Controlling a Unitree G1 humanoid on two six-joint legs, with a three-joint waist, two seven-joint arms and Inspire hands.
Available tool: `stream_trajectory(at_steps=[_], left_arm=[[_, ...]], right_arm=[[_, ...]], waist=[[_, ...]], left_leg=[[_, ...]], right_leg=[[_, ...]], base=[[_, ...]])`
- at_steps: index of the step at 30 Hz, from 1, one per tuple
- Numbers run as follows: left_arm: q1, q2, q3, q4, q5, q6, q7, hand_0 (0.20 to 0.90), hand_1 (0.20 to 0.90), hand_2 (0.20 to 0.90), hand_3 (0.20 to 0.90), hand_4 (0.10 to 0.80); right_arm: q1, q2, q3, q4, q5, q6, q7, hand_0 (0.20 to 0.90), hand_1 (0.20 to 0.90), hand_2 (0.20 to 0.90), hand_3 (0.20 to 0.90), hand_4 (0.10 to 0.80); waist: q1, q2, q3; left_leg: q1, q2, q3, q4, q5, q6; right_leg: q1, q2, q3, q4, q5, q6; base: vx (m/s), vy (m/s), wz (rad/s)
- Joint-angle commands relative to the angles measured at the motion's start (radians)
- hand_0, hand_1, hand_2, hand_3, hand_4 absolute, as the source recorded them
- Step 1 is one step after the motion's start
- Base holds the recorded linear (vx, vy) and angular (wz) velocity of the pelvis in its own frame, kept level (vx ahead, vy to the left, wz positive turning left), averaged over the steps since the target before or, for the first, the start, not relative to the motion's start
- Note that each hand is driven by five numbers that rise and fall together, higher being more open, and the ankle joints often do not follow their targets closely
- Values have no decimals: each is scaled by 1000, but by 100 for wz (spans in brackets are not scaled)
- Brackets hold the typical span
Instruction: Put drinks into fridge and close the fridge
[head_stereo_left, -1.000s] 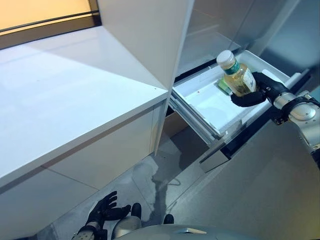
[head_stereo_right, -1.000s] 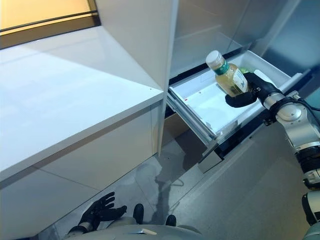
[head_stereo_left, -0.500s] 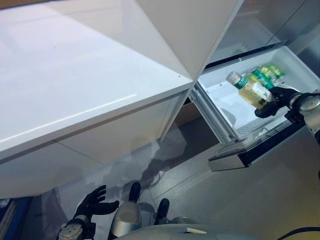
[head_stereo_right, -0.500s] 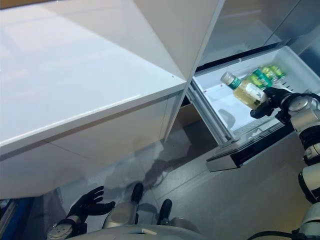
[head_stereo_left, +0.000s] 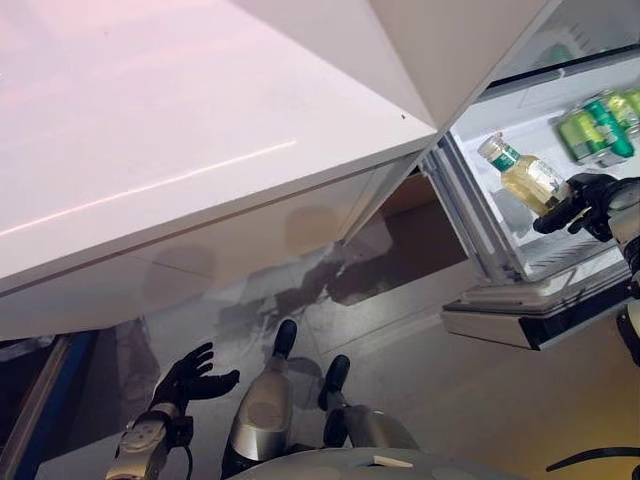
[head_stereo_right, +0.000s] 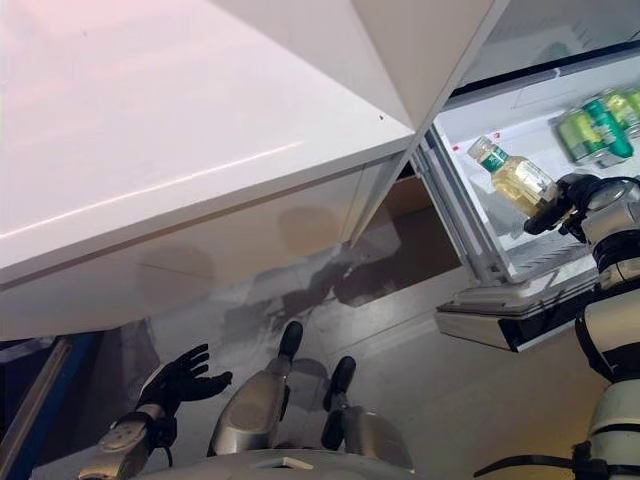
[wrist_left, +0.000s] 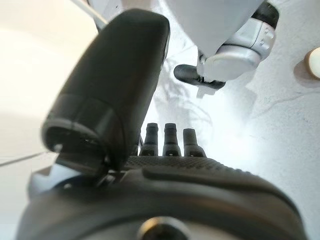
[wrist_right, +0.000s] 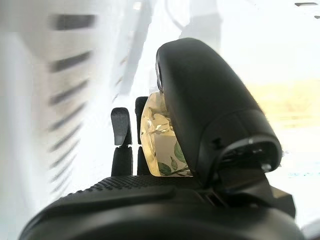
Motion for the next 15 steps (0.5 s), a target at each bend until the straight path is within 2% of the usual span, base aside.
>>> stream_trajectory(at_steps=[1,7,15], left_arm=[[63,55,-38,-28,-48,-38,-18,900,900,900,900,800],[48,53,-40,-28,-67,-33,-39,900,900,900,900,800],[37,51,-71,-81,-80,-1,-1,900,900,900,900,800]], right_arm=[[-234,-116,104,4,-54,13,-89,300,300,300,200,100],[-250,-92,113,4,-57,9,-93,300,300,300,200,100],[-246,-74,98,18,-60,39,-69,300,300,300,200,100]], waist=[[9,15,-28],[7,42,-7],[7,51,5]], left_leg=[[-31,-26,-17,14,-87,-11],[-67,-32,-10,16,-77,-13],[-91,-37,-12,16,-68,-13]], right_leg=[[-84,-6,22,19,60,65],[-123,-15,14,28,58,62],[-147,-16,7,33,59,59]], base=[[-48,37,8],[-28,44,7],[0,0,0]])
